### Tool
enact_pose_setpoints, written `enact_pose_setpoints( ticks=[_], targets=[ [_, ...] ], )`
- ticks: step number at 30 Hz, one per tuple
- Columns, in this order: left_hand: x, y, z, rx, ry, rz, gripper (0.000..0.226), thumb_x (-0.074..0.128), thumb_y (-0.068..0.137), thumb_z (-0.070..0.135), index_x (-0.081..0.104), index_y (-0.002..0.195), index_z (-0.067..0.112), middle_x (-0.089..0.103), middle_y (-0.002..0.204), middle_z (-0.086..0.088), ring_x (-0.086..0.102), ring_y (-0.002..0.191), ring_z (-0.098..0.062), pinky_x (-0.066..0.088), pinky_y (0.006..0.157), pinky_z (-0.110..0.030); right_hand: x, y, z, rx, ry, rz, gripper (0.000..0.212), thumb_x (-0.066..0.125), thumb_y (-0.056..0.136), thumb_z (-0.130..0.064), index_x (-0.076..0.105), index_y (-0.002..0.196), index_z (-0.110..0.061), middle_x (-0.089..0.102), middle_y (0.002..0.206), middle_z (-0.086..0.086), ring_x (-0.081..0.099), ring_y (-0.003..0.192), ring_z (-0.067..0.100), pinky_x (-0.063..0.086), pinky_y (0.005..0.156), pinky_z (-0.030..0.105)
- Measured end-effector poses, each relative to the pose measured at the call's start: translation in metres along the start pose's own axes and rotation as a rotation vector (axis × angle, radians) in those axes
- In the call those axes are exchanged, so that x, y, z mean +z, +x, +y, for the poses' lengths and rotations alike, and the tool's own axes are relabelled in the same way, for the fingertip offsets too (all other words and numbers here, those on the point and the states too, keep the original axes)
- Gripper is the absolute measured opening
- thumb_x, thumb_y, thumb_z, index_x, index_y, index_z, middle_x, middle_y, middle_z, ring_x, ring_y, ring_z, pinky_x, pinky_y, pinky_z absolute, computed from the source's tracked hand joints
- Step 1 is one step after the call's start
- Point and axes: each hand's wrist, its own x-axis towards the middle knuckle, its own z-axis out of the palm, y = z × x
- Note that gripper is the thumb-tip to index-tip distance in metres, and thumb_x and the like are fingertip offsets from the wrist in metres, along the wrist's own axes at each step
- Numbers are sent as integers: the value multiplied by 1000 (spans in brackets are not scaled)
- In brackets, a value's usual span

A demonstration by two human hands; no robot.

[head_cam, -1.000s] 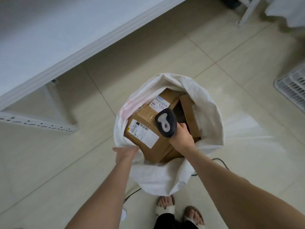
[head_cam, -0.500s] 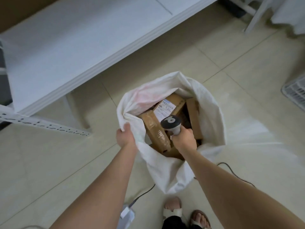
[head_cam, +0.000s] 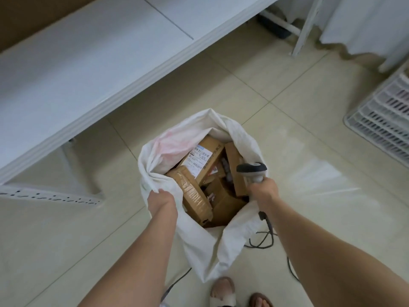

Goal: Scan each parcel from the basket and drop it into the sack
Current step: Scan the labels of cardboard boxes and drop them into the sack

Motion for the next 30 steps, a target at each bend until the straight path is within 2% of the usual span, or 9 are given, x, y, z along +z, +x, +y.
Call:
enact_pose_setpoints(
  ticks=[2,8,11,15,19,24,27,30],
  targets=[
    [-2,-4,5,4,6,10,39,31,104,14,45,133,-8,46,140,-23,42,132,-34,30,105,-34,1,-1,1,-14,60,20,18,58,94,-14,57,112,-11,56,88,5,56,83,23,49,77,34],
    [-51,-50,47,65,-230,39,36,38,101,18,59,125,0,58,128,-21,53,118,-38,43,99,-40,-45,-73,-50,-125,41,85,29,65,82,-14,52,108,-17,61,96,7,60,90,28,54,83,45],
    [-100,-88,89,97,-297,39,35,37,102,18,59,122,0,58,126,-20,54,116,-36,42,98,-39,-87,-121,-86,-172,46,149,29,60,82,-8,50,106,-20,60,103,6,60,93,28,54,83,46],
    [-164,-135,140,140,-406,94,36,37,102,18,55,129,2,56,131,-17,51,122,-33,38,100,-34,-144,-181,-133,-221,61,254,23,56,86,-11,48,103,-24,60,102,4,61,92,28,55,82,46],
    [-201,-155,176,165,-417,131,35,38,99,16,57,125,4,60,126,-16,55,116,-35,43,96,-37,-174,-215,-157,-237,98,335,19,55,86,-12,47,99,-24,61,100,3,61,88,29,54,76,41],
    [-189,-150,150,37,-255,-16,37,38,100,16,49,130,-3,52,133,-21,51,122,-36,40,99,-39,-162,-214,-141,-116,28,217,20,58,90,-12,54,108,-18,57,84,3,60,81,24,56,74,39],
    [-192,-144,140,24,-313,8,37,36,101,14,48,134,2,51,136,-17,49,124,-35,39,100,-36,-160,-205,-135,-166,-15,277,27,58,89,-8,55,114,-18,60,100,4,61,91,26,56,81,42],
    [-199,-129,157,104,-462,97,36,41,100,13,54,134,10,56,133,-11,52,122,-32,42,103,-36,-161,-199,-151,-237,6,350,35,58,89,-6,55,121,-18,59,114,3,59,97,26,55,85,43]
  ],
)
